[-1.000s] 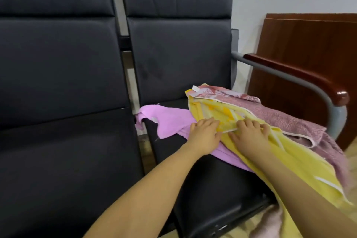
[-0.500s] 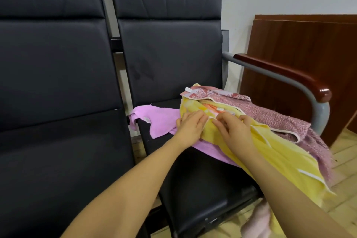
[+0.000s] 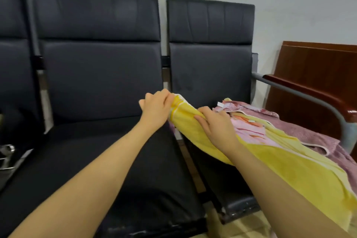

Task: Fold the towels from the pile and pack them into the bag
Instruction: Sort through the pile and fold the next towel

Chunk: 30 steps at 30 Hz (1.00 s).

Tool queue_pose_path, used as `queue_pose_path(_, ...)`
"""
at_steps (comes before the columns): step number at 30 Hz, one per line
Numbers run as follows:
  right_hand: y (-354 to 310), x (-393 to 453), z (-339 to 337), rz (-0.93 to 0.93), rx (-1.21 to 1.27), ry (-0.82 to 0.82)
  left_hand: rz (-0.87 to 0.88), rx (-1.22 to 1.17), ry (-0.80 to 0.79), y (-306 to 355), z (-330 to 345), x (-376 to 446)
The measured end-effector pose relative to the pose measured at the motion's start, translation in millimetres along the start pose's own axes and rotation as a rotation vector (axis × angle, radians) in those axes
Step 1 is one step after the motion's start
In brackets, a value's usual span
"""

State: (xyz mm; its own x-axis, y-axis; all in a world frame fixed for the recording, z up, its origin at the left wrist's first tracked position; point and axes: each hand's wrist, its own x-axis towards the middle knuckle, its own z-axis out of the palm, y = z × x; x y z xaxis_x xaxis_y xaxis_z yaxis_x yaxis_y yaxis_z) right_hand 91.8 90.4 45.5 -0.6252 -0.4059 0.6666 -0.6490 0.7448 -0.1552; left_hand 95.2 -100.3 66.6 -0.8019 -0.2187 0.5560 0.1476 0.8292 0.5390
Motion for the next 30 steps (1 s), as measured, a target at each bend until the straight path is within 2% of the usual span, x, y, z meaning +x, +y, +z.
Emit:
queue_pose_path(6,-101,55,40,-0.092,0.136,0.17,-0.052,0.26,0.191,-77,-79,2)
queue_pose_path(10,-165,98,64,-0.1,0.318,0.072,-0.097,0.334,0.277,-123,-122,7)
queue_pose_path(13,-204,123,80,-0.072,0.522,0.017,-0.169,0.34,0.289,-150,-152,13)
queue_pose_path(15,-222,131,95,-0.06,0.57,-0.064,-0.232,0.357,0.28,-165,-165,13)
queue_pose_path(20,-214,101,131,-0.043,0.417,-0.315,-0.307,0.359,0.109,-188,-156,-21)
queue_pose_path(26,-150,25,132,0.037,0.361,-0.563,-0.138,0.376,-0.243,-171,-96,-85)
queue_pose_path(30,-104,-22,123,-0.082,0.193,-0.759,0.032,0.446,-0.556,-147,-63,-120)
